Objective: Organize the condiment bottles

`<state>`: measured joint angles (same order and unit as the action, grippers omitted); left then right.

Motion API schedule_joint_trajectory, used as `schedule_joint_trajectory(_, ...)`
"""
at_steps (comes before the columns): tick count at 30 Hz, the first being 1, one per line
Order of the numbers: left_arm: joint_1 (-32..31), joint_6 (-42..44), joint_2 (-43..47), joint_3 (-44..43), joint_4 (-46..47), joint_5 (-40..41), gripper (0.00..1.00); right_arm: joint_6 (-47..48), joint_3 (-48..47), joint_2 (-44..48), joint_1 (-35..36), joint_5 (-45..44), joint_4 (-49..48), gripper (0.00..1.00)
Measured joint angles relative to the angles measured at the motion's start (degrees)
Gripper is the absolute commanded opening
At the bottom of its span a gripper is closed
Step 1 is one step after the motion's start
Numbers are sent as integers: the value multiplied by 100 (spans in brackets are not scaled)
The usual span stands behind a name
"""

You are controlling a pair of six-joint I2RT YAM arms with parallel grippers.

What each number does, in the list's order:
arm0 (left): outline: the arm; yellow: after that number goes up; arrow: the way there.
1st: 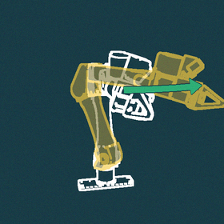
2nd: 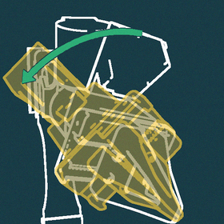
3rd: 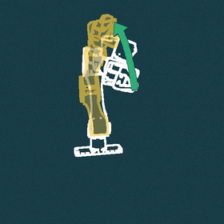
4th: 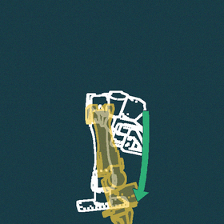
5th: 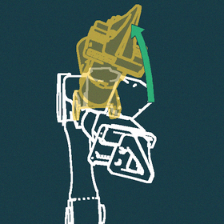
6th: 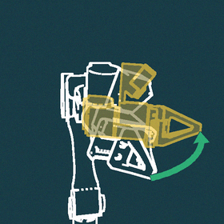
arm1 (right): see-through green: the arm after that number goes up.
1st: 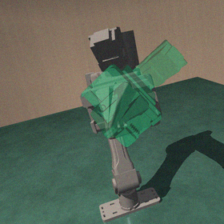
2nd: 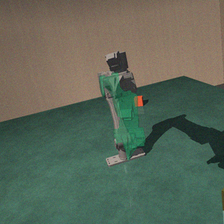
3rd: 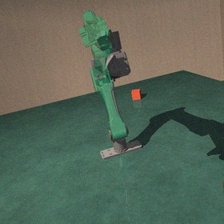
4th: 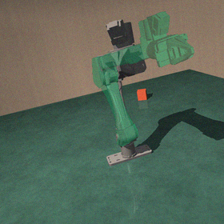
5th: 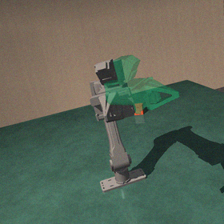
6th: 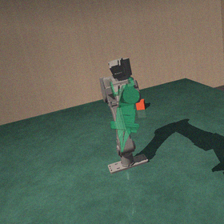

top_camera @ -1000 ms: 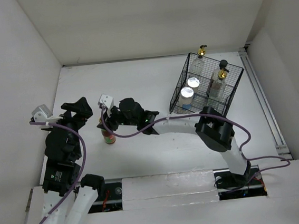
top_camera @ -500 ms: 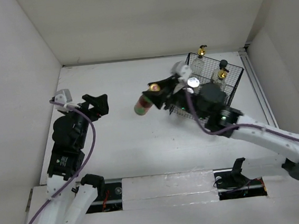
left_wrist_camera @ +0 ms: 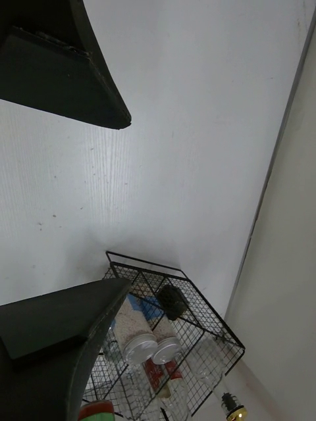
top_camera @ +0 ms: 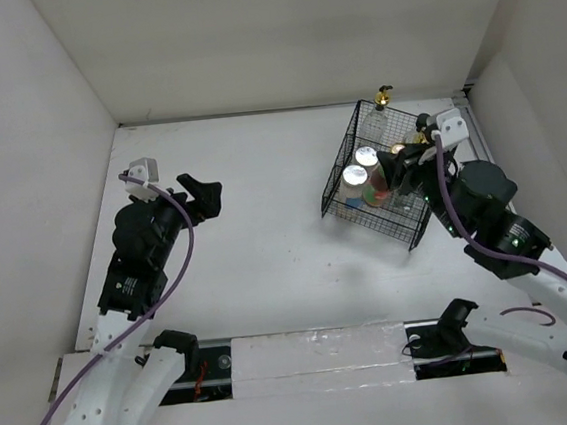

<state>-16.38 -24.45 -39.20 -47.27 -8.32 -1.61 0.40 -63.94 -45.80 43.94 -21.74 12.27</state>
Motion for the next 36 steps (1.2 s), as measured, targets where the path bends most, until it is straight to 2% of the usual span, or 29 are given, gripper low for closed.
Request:
schedule_joint_trajectory(8,0,2,-48,0,-2,-74,94,-68,225,-114,-699,-448,671,21)
schedule_joint_trajectory(20,0,2,-48,0,0,-96,94,-212,1029,-772,-1532,-459,2,20)
schedule_joint_trajectory(34,0,2,-83,0,15,-122,95,-728,2354,-697,-1696,-424,-621,20)
schedule_joint_trajectory(36,0,2,-122,0,37,-127,97,-828,2461,-684,-1727,-444,-715,26)
